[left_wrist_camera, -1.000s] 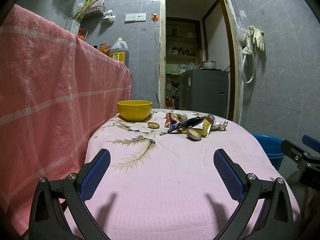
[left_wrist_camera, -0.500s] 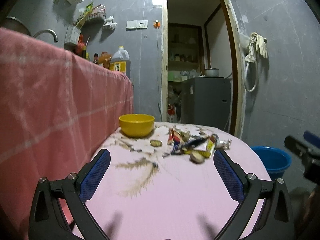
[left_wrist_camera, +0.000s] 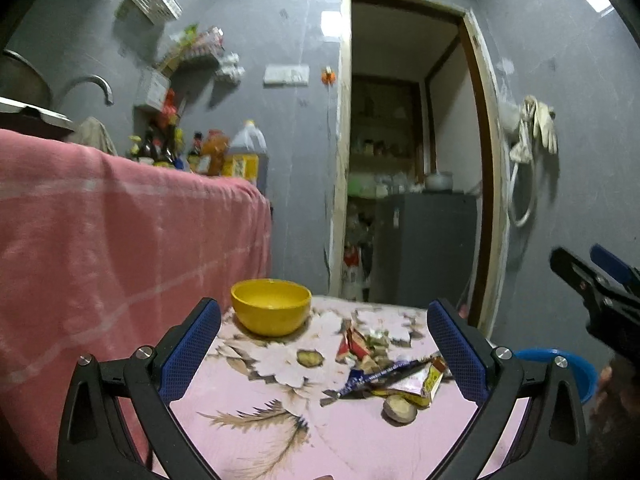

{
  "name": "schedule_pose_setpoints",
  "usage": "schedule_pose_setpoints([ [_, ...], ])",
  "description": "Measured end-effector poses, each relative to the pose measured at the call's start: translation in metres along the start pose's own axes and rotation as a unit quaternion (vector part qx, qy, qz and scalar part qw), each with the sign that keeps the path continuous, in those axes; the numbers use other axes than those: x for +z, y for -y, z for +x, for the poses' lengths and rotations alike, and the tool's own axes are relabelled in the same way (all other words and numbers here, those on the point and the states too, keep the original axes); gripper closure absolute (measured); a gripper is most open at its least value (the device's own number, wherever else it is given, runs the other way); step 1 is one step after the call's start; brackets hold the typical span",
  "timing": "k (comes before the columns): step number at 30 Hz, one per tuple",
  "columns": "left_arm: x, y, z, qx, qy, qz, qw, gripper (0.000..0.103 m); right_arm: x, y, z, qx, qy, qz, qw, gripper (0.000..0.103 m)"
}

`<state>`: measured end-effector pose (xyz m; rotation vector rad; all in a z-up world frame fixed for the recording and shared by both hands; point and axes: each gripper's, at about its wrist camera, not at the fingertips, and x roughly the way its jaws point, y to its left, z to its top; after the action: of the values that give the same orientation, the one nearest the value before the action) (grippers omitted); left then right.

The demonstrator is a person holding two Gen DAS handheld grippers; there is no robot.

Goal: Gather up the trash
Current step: 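Reach the left tool to the beige crumpled ball and grasp it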

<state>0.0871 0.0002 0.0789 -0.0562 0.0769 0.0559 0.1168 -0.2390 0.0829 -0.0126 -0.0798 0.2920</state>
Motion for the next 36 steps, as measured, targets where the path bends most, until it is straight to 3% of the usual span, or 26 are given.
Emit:
schedule_pose_setpoints([
  [2,0.002,0.005,0.012,0.001,-0.016,0.010,0.9998,0.002,-0.004,0.010,0.017,0.011,-0.012,0.017,1.000,0.000],
  [6,0.005,0.011,0.024,-0.012,-0.012,0.017,0.9997,0.002,-0.021,0.028,0.043,0.006,-0.044,0.033,0.998,0.000],
  [10,0.000,0.017,0.050,-0.023,-0.068,0.023,0.9971,0.002,-0.040,0.038,0.060,0.012,-0.091,0.017,0.996,0.000],
  [14,-0.012,0.018,0.080,-0.034,-0.149,0.021,0.9881,0.002,-0.057,0.045,0.074,0.031,-0.146,0.021,0.989,0.000],
  [20,-0.034,0.020,0.103,-0.045,-0.233,0.014,0.9714,0.002,-0.074,0.044,0.091,0.051,-0.206,0.016,0.977,0.002],
  [25,-0.044,0.026,0.113,-0.072,-0.279,0.011,0.9575,0.004,-0.086,0.042,0.105,0.067,-0.244,0.015,0.967,0.021],
  [34,-0.057,0.037,0.128,-0.128,-0.340,0.013,0.9316,0.043,-0.098,0.036,0.120,0.109,-0.286,0.029,0.951,0.051],
  [36,-0.059,0.040,0.129,-0.139,-0.348,0.015,0.9268,0.049,-0.101,0.033,0.124,0.123,-0.297,0.034,0.946,0.052],
])
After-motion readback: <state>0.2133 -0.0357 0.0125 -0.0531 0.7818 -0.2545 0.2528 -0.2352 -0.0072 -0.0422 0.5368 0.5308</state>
